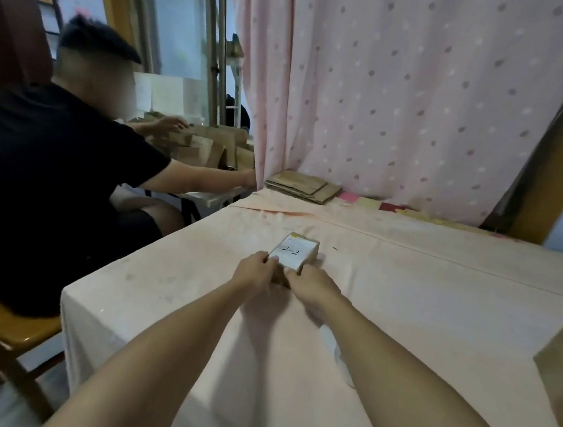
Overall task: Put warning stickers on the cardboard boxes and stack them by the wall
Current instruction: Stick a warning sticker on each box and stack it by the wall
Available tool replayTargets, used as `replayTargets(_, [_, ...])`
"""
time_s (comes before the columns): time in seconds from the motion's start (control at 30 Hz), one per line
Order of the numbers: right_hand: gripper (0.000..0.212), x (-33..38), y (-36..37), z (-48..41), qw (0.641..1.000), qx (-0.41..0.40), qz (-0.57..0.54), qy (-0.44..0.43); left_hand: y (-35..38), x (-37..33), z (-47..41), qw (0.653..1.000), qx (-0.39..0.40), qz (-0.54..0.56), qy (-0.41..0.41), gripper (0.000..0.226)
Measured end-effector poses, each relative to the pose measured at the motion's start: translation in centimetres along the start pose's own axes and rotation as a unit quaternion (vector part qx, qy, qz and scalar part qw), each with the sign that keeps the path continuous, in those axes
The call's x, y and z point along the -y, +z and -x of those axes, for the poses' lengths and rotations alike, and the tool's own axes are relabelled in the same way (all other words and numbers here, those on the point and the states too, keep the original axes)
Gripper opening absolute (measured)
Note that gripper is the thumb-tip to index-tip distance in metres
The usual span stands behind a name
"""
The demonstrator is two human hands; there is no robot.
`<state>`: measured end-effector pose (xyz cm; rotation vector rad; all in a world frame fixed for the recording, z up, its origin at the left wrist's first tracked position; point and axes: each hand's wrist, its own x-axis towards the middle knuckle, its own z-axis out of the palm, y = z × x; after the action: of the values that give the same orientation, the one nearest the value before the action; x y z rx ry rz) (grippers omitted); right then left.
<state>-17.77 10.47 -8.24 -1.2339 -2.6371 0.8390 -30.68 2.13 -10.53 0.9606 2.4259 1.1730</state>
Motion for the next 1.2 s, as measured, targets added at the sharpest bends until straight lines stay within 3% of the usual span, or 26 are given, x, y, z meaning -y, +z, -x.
replayTargets(0.2, [0.049,0.0,-0.1,0.5,0.995,-0.013,-0.102,-0.004,0.8,-0.6,0.6,0.992,-0.067,0.099,-0.027,0.027])
replayTargets(0.4, [0.035,-1.1,-3.3,2.4,0.990,-0.076,-0.113,-0.030,1.7,-3.4,2.4,0.976,-0.095,0.197,-0.013,0.023])
replayTargets(0.6, [0.034,-3.9,-7.5,6.3,0.972,-0.173,-0.149,-0.061,3.0,-8.5,5.5,0.959,-0.084,0.270,0.017,0.040])
replayTargets(0.7, [0.036,-6.5,-9.3,8.7,0.964,-0.210,-0.159,-0.050,4.3,-11.0,7.5,0.960,-0.060,0.272,0.032,0.054])
replayTargets(0.87, [0.039,-11.6,-11.4,13.1,0.957,-0.246,-0.154,-0.006,7.9,-14.8,12.1,0.961,0.001,0.262,0.093,0.027])
replayTargets(1.2, [0.031,-21.4,-13.2,21.2,0.953,-0.259,-0.139,0.075,13.8,-18.9,20.3,0.977,0.050,0.116,0.169,0.025])
